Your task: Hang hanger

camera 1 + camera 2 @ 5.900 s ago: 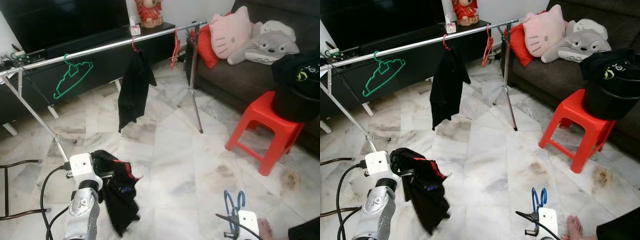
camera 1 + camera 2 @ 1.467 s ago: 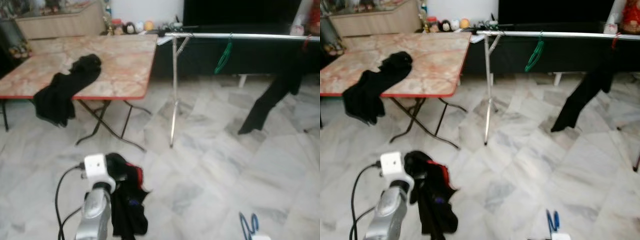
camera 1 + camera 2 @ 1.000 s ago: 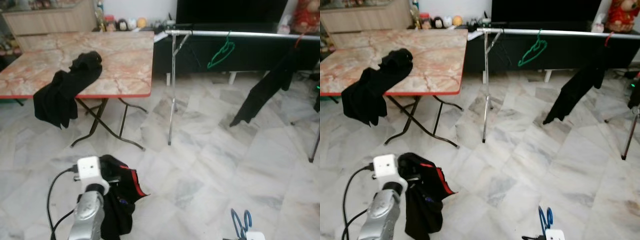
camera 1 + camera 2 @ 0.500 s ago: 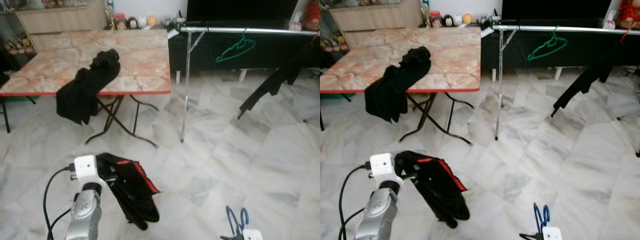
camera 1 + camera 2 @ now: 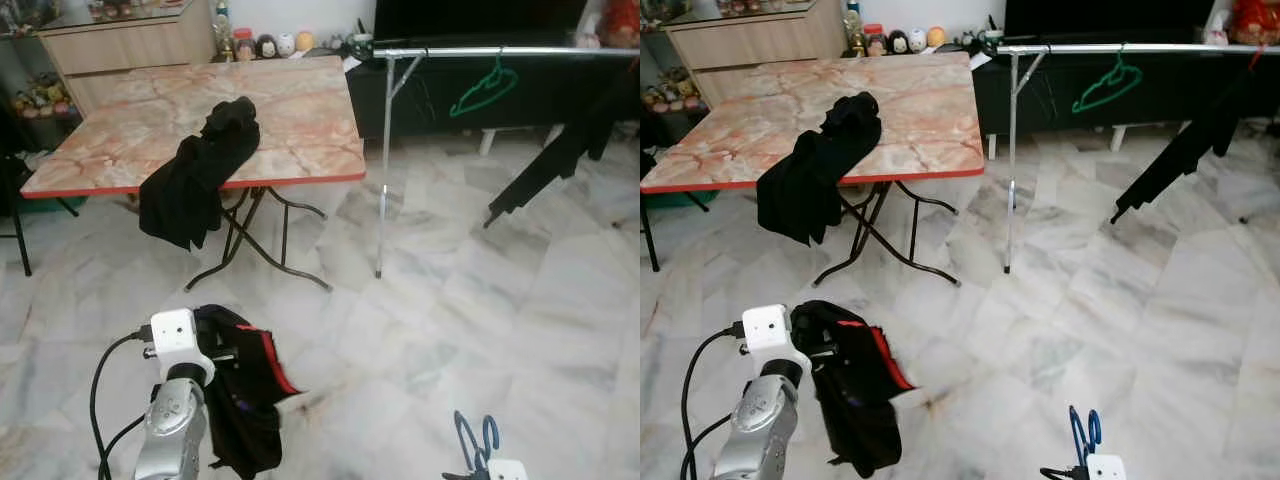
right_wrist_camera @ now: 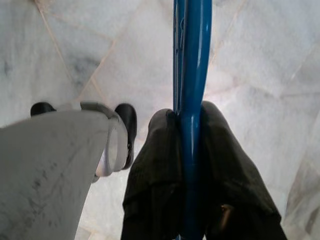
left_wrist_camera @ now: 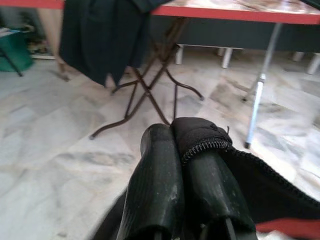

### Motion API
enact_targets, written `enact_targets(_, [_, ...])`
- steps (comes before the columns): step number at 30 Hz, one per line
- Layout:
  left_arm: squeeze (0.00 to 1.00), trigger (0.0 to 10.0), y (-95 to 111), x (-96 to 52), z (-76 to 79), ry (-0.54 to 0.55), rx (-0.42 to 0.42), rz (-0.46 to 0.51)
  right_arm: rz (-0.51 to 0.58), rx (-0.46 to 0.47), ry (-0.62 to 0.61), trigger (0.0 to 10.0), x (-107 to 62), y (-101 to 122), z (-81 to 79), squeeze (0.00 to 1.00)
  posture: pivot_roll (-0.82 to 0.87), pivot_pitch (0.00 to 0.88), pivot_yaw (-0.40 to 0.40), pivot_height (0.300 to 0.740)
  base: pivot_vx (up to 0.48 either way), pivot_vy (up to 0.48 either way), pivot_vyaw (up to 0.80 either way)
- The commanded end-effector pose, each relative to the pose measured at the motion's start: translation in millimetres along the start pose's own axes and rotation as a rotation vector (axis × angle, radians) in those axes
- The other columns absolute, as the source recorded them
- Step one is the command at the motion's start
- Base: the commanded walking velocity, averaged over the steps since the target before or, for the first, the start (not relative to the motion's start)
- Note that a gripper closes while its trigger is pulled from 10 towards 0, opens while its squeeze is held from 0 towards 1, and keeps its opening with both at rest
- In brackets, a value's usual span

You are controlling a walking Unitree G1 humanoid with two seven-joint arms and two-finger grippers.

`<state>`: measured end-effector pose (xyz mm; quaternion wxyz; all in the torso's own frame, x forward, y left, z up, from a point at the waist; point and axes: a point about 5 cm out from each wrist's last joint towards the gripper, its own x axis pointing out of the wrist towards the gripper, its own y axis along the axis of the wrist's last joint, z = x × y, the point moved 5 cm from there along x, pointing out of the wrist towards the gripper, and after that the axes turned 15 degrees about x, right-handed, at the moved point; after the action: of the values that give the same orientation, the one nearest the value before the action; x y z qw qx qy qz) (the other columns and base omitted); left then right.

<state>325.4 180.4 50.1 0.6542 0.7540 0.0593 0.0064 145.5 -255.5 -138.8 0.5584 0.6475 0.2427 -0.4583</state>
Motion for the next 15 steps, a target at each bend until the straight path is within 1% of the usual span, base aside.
enact_targets(1, [0.00, 10.0, 18, 3.7, -1.1, -0.006, 0.024, 0.064, 0.000, 0.003, 0.003, 10.0, -0.2, -1, -0.8, 0.00, -0.14, 0.000, 0.073, 0.732, 0.000, 0.000, 0.00])
enact_targets(3, [0.00, 10.0, 28, 2.8, 3.6, -0.023, 0.030, 0.097, -0.001, 0.005, 0.002, 10.0, -0.4, -2, -0.7, 0.00, -0.14, 0.000, 0.076, 0.732, 0.000, 0.000, 0.00])
enact_targets(7, [0.00, 10.0, 38, 0.5, 8.9, -0.036, 0.044, 0.136, -0.002, 0.004, 0.002, 10.0, -0.6, -3, -0.5, 0.00, -0.15, 0.000, 0.080, 0.732, 0.000, 0.000, 0.00])
enact_targets(8, [0.00, 10.0, 38, 0.5, 8.9, -0.036, 0.044, 0.136, -0.002, 0.004, 0.002, 10.0, -0.6, -3, -0.5, 0.00, -0.15, 0.000, 0.080, 0.732, 0.000, 0.000, 0.00])
enact_targets(9, [0.00, 10.0, 45, -1.6, 11.8, -0.041, 0.042, 0.163, -0.002, 0.005, 0.001, 10.0, -0.7, -4, -0.4, 0.00, -0.14, 0.000, 0.081, 0.732, 0.000, 0.000, 0.00])
enact_targets(11, [0.00, 10.0, 53, -3.8, 14.7, -0.051, 0.035, 0.193, -0.002, 0.005, 0.001, 10.0, -0.8, -4, -0.2, 0.00, -0.14, 0.000, 0.081, 0.732, 0.000, 0.000, 0.00])
enact_targets(15, [0.00, 10.0, 59, -6.9, 14.6, -0.045, 0.043, 0.227, -0.002, 0.005, 0.000, 10.0, -1.1, -5, 0.3, 0.00, -0.15, 0.000, 0.081, 0.732, 0.000, 0.000, 0.00])
